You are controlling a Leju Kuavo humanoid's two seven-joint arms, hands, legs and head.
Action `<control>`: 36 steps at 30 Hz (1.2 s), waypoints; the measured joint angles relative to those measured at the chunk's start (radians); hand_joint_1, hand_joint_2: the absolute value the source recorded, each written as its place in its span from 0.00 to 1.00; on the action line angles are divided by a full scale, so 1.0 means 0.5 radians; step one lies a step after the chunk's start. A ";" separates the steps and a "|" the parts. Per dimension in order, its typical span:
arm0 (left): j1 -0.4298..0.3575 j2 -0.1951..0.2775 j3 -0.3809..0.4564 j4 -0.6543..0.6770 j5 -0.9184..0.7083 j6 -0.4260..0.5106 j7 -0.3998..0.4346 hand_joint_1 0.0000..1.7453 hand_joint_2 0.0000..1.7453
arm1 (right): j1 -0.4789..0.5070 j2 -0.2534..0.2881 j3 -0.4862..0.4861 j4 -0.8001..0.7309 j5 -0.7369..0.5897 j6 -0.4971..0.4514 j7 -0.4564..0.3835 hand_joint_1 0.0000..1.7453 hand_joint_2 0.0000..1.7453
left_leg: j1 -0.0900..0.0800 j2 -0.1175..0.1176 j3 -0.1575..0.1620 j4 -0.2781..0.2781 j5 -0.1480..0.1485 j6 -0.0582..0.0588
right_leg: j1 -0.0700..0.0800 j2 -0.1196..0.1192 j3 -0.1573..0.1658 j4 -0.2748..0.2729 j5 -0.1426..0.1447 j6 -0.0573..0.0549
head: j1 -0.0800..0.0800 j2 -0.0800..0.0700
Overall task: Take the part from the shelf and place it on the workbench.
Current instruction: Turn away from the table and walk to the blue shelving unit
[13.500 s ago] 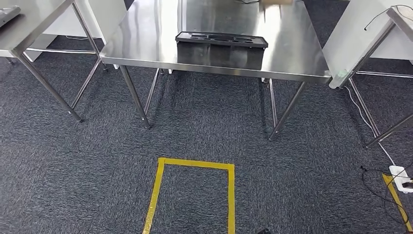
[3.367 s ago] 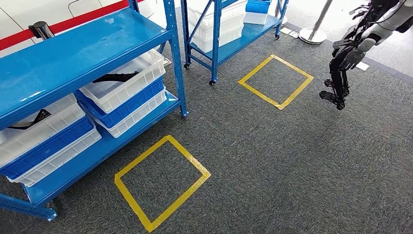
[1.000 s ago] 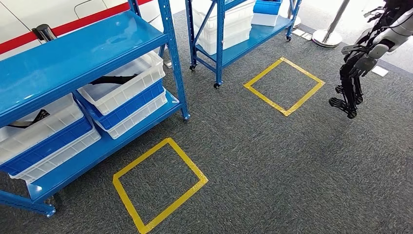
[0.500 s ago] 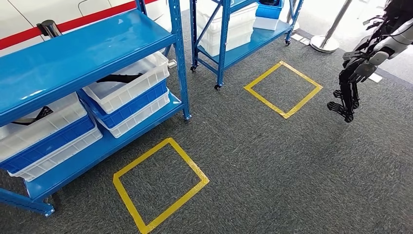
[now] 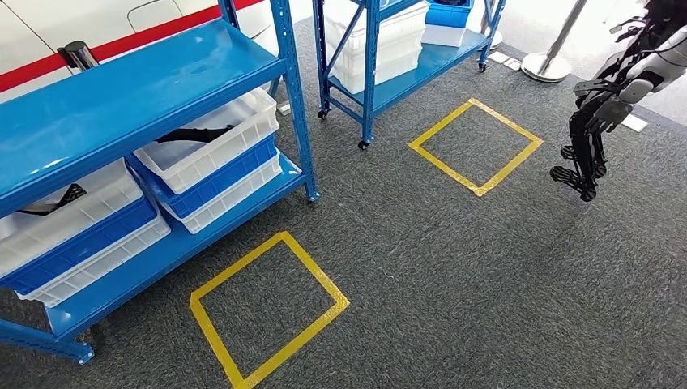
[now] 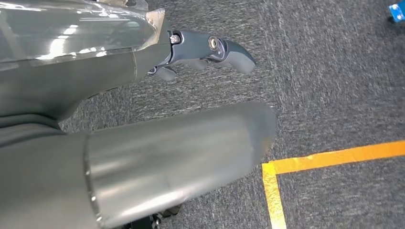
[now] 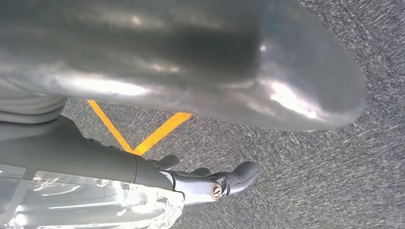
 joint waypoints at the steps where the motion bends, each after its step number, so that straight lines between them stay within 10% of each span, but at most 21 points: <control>1: 0.001 0.000 0.000 0.000 0.001 0.000 0.000 0.00 0.00 | 0.000 -0.001 0.000 0.000 0.000 0.001 -0.001 0.00 0.00 | 0.007 0.001 -0.073 0.121 -0.037 -0.008 | 0.000 0.000 0.002 0.000 -0.003 -0.003 | 0.000 0.000; 3: 0.004 0.000 0.000 0.000 0.002 0.000 0.000 0.00 0.00 | 0.003 -0.002 0.000 0.000 0.001 0.002 -0.001 0.00 0.00 | 0.016 0.002 -0.127 0.164 0.011 -0.011 | 0.000 0.001 0.012 0.000 -0.013 -0.004 | 0.000 0.000; 7: -0.001 0.002 0.000 0.000 0.001 0.000 -0.001 0.00 0.00 | 0.003 -0.001 0.000 0.000 0.001 0.003 -0.003 0.00 0.00 | 0.009 0.005 0.078 -0.319 0.276 0.025 | 0.006 0.005 0.049 -0.003 -0.045 0.019 | 0.000 0.000; 12: -0.001 0.002 0.001 0.000 0.004 0.000 -0.006 0.00 0.00 | -0.005 -0.001 0.000 -0.001 0.007 0.009 -0.005 0.00 0.00 | -0.010 -0.001 0.162 -0.426 0.267 0.089 | 0.013 -0.002 0.075 0.004 -0.087 0.069 | 0.002 0.000; 16: -0.003 -0.001 0.002 0.000 0.005 -0.002 -0.012 0.00 0.00 | -0.007 -0.011 0.000 -0.001 0.013 0.013 -0.003 0.00 0.00 | -0.008 0.000 0.233 -0.470 0.252 0.121 | 0.019 -0.002 -0.194 0.481 -0.251 0.044 | 0.006 0.000; 18: -0.001 -0.003 0.002 0.000 0.004 -0.001 -0.012 0.00 0.00 | 0.002 -0.014 0.000 -0.001 0.010 0.014 -0.001 0.00 0.00 | -0.014 -0.006 0.261 -0.470 0.226 0.122 | 0.020 -0.002 -0.296 0.575 -0.232 0.063 | 0.007 0.000; 21: 0.000 -0.005 0.002 0.001 0.003 -0.001 -0.012 0.00 0.00 | 0.007 -0.016 0.000 -0.001 0.008 0.013 0.001 0.00 0.00 | -0.020 -0.011 0.323 -0.466 0.168 0.106 | 0.023 -0.004 -0.180 0.204 -0.004 0.109 | 0.010 0.000; 26: -0.009 -0.001 0.002 -0.001 0.002 -0.001 -0.012 0.00 0.00 | 0.005 -0.012 -0.001 0.000 0.007 0.013 0.001 0.00 0.00 | -0.032 -0.007 0.369 -0.457 0.075 0.070 | 0.024 -0.002 -0.067 0.002 0.065 0.028 | 0.009 0.000; 29: -0.016 0.001 0.001 -0.003 -0.001 0.000 -0.012 0.00 0.00 | 0.003 -0.009 -0.002 0.000 0.006 0.012 0.001 0.00 0.00 | -0.015 -0.001 0.273 -0.245 -0.031 0.028 | 0.012 -0.001 -0.030 -0.004 0.032 -0.015 | 0.005 0.000; 32: -0.013 0.000 0.001 -0.002 -0.002 0.000 -0.011 0.00 0.00 | 0.003 -0.010 -0.002 0.000 0.005 0.012 0.001 0.00 0.00 | 0.005 0.001 -0.015 0.166 -0.134 -0.001 | 0.014 0.001 0.012 -0.004 -0.014 -0.028 | 0.003 0.000; 34: -0.010 -0.001 0.001 -0.002 -0.002 0.000 -0.010 0.00 0.00 | 0.012 -0.009 -0.003 0.000 0.002 0.012 -0.001 0.00 0.00 | 0.010 0.002 -0.087 0.141 -0.004 0.004 | 0.015 0.002 0.058 -0.005 -0.052 -0.022 | 0.003 0.000; 36: -0.009 0.002 0.001 -0.002 -0.002 0.000 -0.009 0.00 0.00 | 0.016 -0.007 -0.004 0.001 0.001 0.012 -0.005 0.00 0.00 | 0.006 0.003 -0.029 -0.122 0.212 0.033 | 0.015 0.004 0.105 -0.008 -0.091 -0.015 | 0.003 0.000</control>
